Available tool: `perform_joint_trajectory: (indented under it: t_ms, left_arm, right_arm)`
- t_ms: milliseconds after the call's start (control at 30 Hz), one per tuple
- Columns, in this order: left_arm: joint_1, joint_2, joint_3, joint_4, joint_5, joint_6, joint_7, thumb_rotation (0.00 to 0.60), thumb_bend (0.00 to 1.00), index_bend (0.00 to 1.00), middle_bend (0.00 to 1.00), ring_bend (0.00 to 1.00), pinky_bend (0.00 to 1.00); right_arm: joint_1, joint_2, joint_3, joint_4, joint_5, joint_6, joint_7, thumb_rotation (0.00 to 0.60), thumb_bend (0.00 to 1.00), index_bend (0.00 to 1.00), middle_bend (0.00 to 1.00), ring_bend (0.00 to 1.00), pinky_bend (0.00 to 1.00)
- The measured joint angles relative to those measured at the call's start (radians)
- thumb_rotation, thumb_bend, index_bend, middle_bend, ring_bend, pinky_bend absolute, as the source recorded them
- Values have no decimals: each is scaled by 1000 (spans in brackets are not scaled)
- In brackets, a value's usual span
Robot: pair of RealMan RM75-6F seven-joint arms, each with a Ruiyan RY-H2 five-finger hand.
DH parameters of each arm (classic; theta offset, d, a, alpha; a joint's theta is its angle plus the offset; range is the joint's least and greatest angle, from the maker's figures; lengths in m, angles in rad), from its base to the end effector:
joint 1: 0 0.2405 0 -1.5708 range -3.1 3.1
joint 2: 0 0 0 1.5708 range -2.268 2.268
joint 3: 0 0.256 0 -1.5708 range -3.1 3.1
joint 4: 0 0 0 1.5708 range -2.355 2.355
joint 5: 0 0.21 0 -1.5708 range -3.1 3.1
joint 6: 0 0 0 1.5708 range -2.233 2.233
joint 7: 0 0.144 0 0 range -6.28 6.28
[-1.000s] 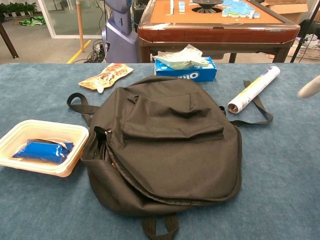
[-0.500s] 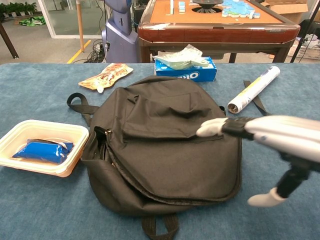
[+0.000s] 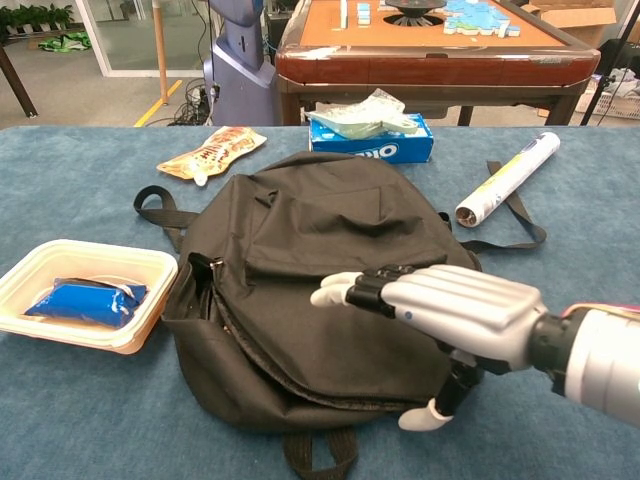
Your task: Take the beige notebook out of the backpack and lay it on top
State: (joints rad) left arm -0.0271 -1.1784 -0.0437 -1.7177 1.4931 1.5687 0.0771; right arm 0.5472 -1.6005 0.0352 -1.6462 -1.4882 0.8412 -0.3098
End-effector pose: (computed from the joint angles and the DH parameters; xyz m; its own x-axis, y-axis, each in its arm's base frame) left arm -0.2918 0.1606 0.1431 0.3153 -0.0441 0.9480 0.9484 0.0484 -0.3132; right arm -0.1375 -0.2216 -0.0684 0.4781 -0.4486 0.7551 -0.7792 -0.6134 0.1289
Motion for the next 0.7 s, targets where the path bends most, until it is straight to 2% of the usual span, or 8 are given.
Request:
perform_joint_trajectory:
  t_ms: [267, 567, 700]
  left_arm:
    - [3, -2, 0, 8, 1, 0, -9, 600, 260, 161, 50, 76, 91]
    - [2, -3, 0, 13, 1, -6, -14, 600, 260, 161, 50, 76, 91]
    - [3, -3, 0, 15, 1, -6, -17, 600, 260, 161, 50, 77, 91]
  right_arm:
    - [27, -27, 12, 58, 44, 3, -7, 600, 48, 0, 0, 0, 42]
    - [54, 10, 26, 29, 101, -8, -38, 600, 49, 0, 0, 0, 41]
    - [66, 27, 31, 7, 123, -10, -48, 600, 88, 0, 0, 0, 41]
